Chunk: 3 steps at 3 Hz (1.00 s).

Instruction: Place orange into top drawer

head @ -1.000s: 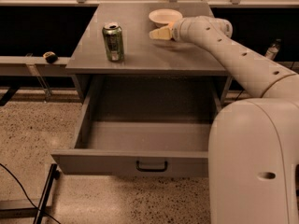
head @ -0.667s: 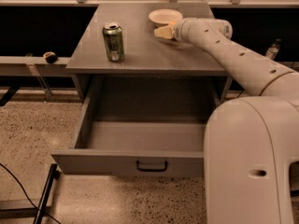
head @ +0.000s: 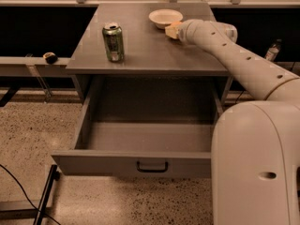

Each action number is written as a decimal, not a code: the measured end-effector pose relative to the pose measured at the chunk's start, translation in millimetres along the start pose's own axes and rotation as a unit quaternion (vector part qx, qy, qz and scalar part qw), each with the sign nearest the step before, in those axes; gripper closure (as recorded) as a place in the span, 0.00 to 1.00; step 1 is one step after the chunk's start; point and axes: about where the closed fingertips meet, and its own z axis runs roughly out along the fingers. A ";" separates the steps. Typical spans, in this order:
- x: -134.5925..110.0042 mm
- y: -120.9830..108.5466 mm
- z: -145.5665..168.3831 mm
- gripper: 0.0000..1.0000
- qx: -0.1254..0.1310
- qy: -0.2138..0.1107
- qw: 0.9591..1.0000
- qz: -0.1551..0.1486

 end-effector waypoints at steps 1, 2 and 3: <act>-5.9 2.1 -14.4 0.86 -0.034 -0.011 0.999 0.013; -19.6 -10.3 -45.1 1.00 -0.091 -0.036 0.994 0.048; -49.9 20.5 -79.6 1.00 -0.174 -0.058 0.983 0.021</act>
Offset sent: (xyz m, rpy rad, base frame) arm -0.0934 0.0270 0.0973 0.1268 -0.1324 0.6017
